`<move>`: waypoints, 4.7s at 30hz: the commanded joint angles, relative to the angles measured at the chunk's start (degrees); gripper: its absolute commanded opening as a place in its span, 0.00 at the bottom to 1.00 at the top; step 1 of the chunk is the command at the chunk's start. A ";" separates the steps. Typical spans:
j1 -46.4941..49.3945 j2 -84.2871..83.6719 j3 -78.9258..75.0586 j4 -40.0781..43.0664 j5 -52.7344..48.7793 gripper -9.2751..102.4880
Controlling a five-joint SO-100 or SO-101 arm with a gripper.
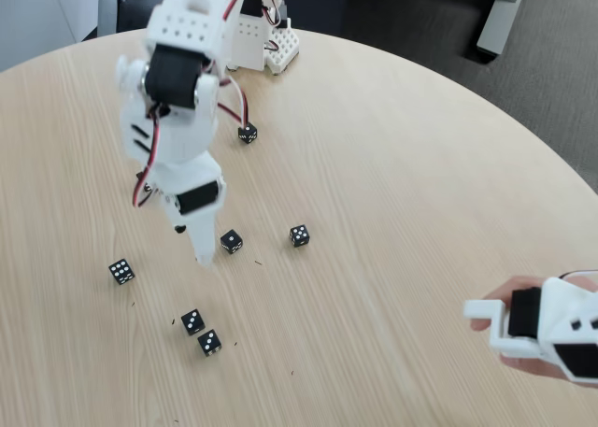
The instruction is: Pick up the dice with number 6
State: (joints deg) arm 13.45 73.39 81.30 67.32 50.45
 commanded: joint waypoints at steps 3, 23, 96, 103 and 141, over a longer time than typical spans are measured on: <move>4.22 -1.49 -2.20 -3.43 1.23 0.29; 11.16 -2.20 -1.49 -13.10 -7.65 0.30; 17.31 -7.03 -1.23 -13.80 -15.47 0.28; 16.96 -7.03 -1.14 -13.62 -17.05 0.29; 16.17 -7.12 -1.14 -13.71 -16.26 0.30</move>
State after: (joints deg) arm 30.23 65.74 81.21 53.53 32.96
